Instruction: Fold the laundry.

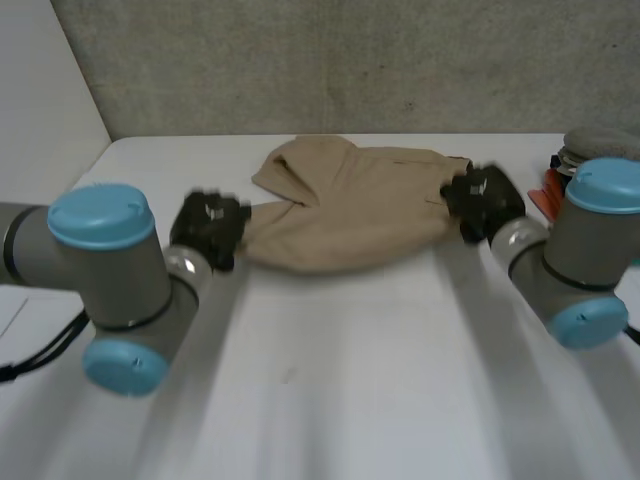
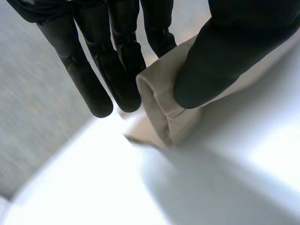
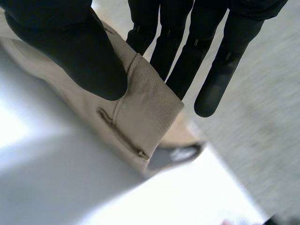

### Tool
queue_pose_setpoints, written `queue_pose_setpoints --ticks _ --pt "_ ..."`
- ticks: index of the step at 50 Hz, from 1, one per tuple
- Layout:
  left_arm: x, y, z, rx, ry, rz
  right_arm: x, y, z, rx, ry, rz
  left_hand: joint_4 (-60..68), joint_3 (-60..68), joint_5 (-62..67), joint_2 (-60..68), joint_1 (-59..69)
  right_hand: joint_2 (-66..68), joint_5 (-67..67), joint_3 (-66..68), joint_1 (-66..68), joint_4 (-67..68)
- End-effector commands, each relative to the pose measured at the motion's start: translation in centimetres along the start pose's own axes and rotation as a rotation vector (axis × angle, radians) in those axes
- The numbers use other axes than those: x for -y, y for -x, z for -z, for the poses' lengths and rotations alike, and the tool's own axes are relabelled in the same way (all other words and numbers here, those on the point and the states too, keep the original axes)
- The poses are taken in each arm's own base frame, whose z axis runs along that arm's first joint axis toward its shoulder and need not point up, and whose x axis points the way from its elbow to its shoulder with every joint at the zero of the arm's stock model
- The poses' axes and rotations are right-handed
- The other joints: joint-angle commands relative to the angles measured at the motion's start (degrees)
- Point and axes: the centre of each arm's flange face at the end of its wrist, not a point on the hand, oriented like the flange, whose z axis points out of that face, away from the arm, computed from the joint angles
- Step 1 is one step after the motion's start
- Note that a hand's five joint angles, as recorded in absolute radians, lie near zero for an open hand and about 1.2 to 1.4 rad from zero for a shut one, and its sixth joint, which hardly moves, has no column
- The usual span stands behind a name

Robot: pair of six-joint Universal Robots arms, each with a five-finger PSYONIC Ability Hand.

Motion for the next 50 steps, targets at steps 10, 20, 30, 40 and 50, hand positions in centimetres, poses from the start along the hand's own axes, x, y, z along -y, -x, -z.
queue_pose_setpoints --ticks 10,20,30,40,50 --pt "0.6 -1.6 21.7 -0.397 0.430 -0.350 4.1 0.7 18.7 0.402 0.403 0.335 11.26 11.53 12.49 11.22 14.27 12.66 11.76 11.76 16.48 11.37" --pt "1.0 -2.9 15.7 -0.273 0.234 -0.301 1.1 2.4 17.3 0.425 0.417 0.289 11.26 11.53 12.49 11.22 14.27 12.66 11.76 11.76 16.48 11.37" --pt "2.7 -1.6 9.8 -0.133 0.072 -0.237 0.7 1.0 13.2 0.261 0.317 0.227 11.26 11.53 12.49 11.22 14.27 12.66 11.76 11.76 16.48 11.37" --pt "4.6 -0.4 -2.2 0.058 -0.180 -0.188 0.5 -1.6 4.9 -0.008 0.116 0.148 11.26 11.53 12.49 11.22 14.27 12.66 11.76 11.76 16.48 11.37" --pt "4.4 -1.5 -11.5 0.105 -0.375 -0.204 -1.4 -1.9 -2.7 -0.188 0.059 0.235 7.95 8.22 9.18 7.91 10.96 4.89 3.99 4.00 8.71 3.60"
